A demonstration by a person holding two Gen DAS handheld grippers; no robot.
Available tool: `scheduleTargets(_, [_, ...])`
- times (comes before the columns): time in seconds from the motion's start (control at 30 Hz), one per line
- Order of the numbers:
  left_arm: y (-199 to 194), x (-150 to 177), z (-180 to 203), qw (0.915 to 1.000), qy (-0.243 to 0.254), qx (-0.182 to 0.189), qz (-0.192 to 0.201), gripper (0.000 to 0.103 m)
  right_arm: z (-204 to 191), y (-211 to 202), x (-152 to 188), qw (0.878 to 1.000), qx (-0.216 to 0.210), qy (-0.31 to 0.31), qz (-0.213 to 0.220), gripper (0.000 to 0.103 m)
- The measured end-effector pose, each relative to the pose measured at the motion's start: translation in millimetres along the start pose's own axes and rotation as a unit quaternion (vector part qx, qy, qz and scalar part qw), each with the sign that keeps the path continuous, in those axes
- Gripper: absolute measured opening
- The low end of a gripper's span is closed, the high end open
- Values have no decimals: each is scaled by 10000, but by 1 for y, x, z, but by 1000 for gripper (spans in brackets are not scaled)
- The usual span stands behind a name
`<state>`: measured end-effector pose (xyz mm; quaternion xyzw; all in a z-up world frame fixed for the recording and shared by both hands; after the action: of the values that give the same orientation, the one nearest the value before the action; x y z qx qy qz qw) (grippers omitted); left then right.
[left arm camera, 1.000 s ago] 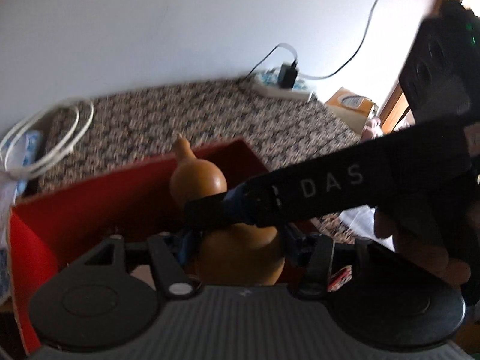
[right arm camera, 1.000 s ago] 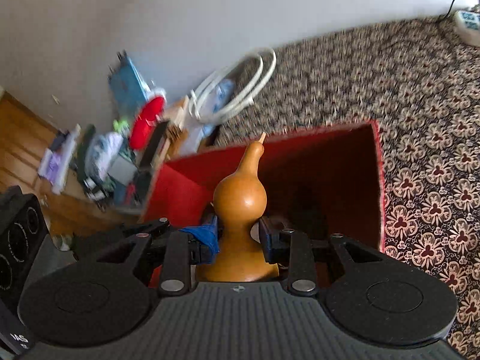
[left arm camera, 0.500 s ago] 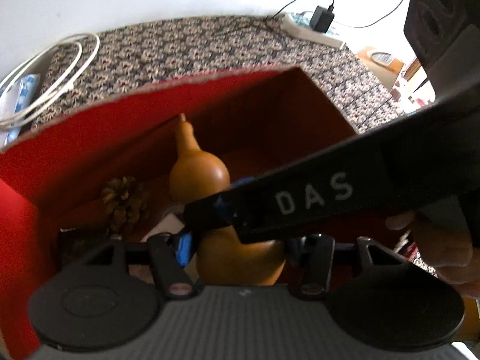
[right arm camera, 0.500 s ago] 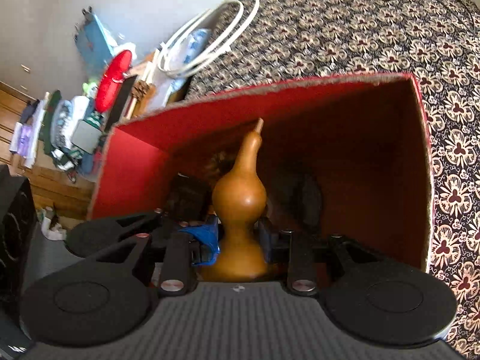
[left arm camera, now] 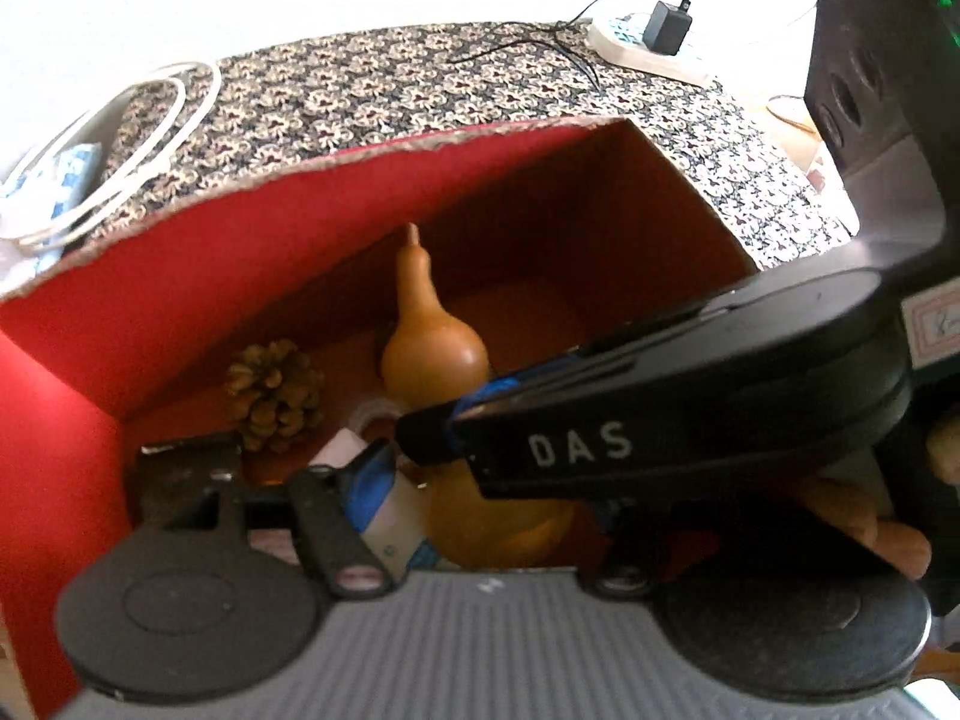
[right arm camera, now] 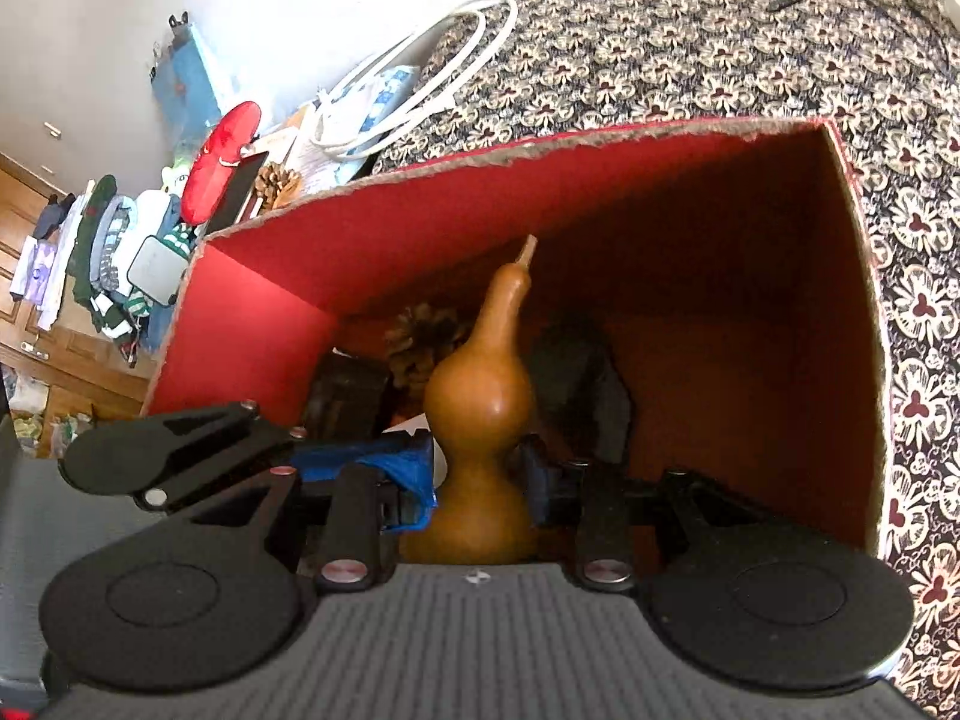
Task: Organize rigid objects
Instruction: 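Carry the gourd with the right gripper over and down into the red box, then open the right gripper to release the gourd inside the box, then move the right gripper back out toward the clear plastic case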
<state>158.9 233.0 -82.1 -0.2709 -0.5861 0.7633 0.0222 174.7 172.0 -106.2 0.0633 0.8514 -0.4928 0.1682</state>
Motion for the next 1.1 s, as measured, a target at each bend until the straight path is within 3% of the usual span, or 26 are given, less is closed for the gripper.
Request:
scheduleTargets(0.27, [-8, -1, -16, 9997, -124, 79, 173, 68, 0, -10, 2, 9977, 463, -271, 425, 15])
scheduleTargets(0.57, [-6, -5, -13, 9997, -48, -56, 247, 68, 3, -14, -1, 9944, 390, -252, 953, 13])
scheduleTargets(1.1, [-6, -5, -14, 9994, -81, -182, 298, 68, 2, -16, 1, 9921, 486, -275, 1119, 12])
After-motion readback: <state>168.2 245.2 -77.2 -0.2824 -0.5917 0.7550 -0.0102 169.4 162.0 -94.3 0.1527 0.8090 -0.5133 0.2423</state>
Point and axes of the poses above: each gripper's, at about its wrist camera, not at the fingertips, and y roughly the way its jaws point, z to its right, x to its underside, the point moved 7 cm from there along y, roughly the way its jaws point, and after that the axes turned 6 degrees about -z, right-handed, at the moved point
